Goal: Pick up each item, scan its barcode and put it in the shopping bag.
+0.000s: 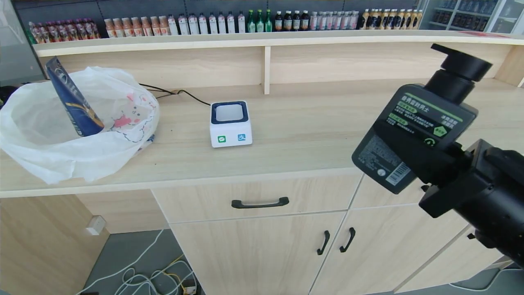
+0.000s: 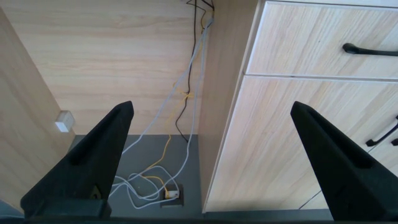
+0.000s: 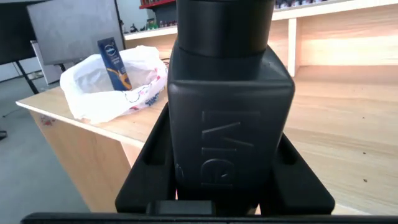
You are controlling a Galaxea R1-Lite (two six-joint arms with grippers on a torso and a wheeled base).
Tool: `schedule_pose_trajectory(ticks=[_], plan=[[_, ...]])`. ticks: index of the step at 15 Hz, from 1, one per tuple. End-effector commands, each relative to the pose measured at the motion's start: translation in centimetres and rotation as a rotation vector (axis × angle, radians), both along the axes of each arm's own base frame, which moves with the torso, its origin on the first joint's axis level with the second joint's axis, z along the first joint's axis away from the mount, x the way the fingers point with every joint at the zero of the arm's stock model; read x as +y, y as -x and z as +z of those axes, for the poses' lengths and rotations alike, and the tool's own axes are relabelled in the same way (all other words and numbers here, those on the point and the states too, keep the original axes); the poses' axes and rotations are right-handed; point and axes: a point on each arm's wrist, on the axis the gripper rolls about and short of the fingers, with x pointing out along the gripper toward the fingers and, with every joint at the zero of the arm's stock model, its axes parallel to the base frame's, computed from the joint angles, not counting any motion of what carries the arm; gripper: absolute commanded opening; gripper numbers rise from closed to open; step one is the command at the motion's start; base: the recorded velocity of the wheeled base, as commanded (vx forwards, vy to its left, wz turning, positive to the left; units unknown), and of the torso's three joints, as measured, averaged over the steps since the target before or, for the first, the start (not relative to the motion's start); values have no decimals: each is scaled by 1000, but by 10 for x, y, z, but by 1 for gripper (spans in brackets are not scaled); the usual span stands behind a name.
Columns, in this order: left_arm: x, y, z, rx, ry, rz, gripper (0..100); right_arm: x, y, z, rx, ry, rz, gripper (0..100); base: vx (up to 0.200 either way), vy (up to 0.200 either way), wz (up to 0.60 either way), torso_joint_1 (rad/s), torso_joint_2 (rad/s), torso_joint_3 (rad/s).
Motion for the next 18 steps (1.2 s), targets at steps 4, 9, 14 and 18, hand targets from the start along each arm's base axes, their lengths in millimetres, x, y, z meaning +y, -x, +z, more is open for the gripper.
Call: schedule_pose_trajectory(ticks=[4, 9, 14, 18], plan=[[0, 0, 0, 0, -1, -1, 100, -8, -7, 2, -16, -15, -52, 0, 0, 0, 0, 0, 0, 0], [0, 0, 0, -2, 0, 0, 100, -16, -8, -6, 0, -1, -87, 0, 0, 40, 0, 1, 0, 0], [0, 0, 0, 0, -1, 0, 100, -14, -11, -12, 20, 15, -86, 0, 0, 200, 0, 6, 2, 6], [0, 0, 0, 0, -1, 0, 100, -12, -13, -14, 29, 22, -86, 0, 0, 200, 0, 0, 4, 5]])
